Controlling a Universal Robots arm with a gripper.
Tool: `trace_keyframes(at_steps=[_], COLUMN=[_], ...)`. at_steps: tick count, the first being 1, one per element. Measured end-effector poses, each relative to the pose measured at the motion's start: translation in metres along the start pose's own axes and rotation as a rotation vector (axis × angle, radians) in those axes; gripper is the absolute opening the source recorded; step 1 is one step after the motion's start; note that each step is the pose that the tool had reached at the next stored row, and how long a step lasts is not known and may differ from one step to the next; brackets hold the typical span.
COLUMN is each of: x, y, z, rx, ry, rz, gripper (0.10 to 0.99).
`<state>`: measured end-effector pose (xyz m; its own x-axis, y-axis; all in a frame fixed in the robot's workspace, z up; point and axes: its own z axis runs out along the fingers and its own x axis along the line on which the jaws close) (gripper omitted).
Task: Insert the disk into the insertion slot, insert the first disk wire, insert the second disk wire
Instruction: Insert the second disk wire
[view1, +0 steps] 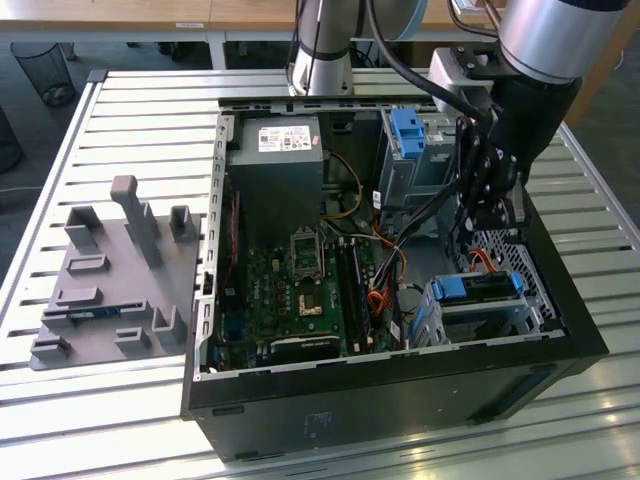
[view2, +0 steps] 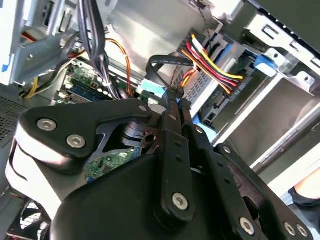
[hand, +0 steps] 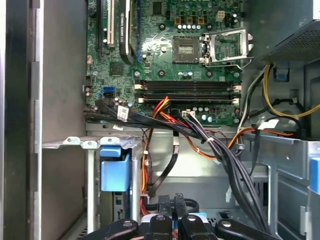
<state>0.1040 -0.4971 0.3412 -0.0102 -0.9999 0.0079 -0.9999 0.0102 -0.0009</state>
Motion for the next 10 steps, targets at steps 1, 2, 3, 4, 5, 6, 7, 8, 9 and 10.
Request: trace_keyframes(at_steps=[1, 2, 3, 4, 5, 6, 7, 8, 9, 10], x=[0.002, 0.0039, 0.0052, 0.0063, 0.0074, 0.0084, 0.0094, 0.0104, 0.0115, 0.0124], y=[0.0, 0.0, 0.0, 0.0, -0.0001, -0.0001, -0.0001, -0.0001, -0.0001, -0.0002], z=[0.0003, 0.0004, 0.0005, 0.0005, 0.0006, 0.0007, 0.0007, 0.0008, 0.0009, 0.001], rx=[0.0, 0.0, 0.0, 0.0, 0.0, 0.0, 0.0, 0.0, 0.0, 0.0], ry=[-0.0007, -0.0012, -0.0012, -0.0013, -0.0013, -0.0014, -0.0019, -0.0045, -0.0123, -0.0272], rz=[0.0, 0.0, 0.0, 0.0, 0.0, 0.0, 0.0, 0.0, 0.0, 0.0], gripper=[0.149, 0.149, 0.149, 0.149, 0.149, 0.149, 0.149, 0.149, 0.149, 0.149])
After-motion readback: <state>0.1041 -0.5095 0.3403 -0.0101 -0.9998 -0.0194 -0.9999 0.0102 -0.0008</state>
